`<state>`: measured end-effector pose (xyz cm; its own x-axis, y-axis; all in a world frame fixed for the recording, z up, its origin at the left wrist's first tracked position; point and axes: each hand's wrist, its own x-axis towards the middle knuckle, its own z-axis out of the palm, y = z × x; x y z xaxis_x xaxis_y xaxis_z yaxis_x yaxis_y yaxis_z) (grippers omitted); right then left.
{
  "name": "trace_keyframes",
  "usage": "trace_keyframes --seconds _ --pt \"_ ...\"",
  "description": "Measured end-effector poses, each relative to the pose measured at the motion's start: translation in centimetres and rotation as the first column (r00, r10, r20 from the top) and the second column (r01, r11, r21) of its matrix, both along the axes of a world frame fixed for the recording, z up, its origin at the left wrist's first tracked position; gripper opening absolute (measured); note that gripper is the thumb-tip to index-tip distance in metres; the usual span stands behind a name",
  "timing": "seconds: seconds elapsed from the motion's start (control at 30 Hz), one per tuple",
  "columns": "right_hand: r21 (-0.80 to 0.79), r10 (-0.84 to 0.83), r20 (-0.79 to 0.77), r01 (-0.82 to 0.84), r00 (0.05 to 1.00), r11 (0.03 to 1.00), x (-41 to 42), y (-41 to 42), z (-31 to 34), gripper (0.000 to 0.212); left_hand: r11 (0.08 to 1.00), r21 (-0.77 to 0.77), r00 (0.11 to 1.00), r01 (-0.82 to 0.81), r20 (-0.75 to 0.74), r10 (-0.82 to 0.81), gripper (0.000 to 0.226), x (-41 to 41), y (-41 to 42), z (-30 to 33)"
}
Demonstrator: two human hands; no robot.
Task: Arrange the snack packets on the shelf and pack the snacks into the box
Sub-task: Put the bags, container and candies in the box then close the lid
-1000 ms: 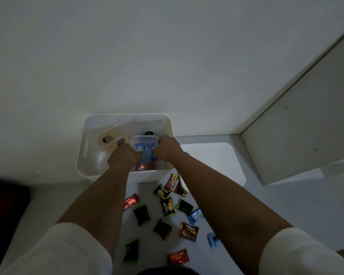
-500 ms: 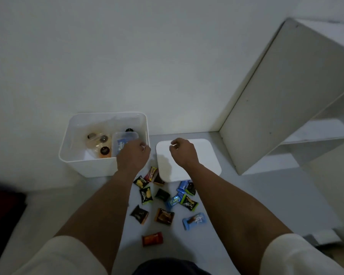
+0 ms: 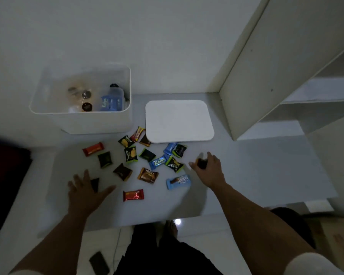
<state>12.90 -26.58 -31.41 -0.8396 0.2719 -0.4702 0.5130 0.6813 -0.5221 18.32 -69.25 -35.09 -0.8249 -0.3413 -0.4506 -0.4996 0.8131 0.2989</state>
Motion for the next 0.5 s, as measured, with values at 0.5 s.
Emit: trace_keyframes --seconds 0.5 --pt "0.333 0.691 0.025 -0.658 0.722 0.676 3.5 -5.6 -4.9 0.147 0.887 -0.085 0.849 0.454 -0.261 -0.46 0.142 1.4 8.2 -3.7"
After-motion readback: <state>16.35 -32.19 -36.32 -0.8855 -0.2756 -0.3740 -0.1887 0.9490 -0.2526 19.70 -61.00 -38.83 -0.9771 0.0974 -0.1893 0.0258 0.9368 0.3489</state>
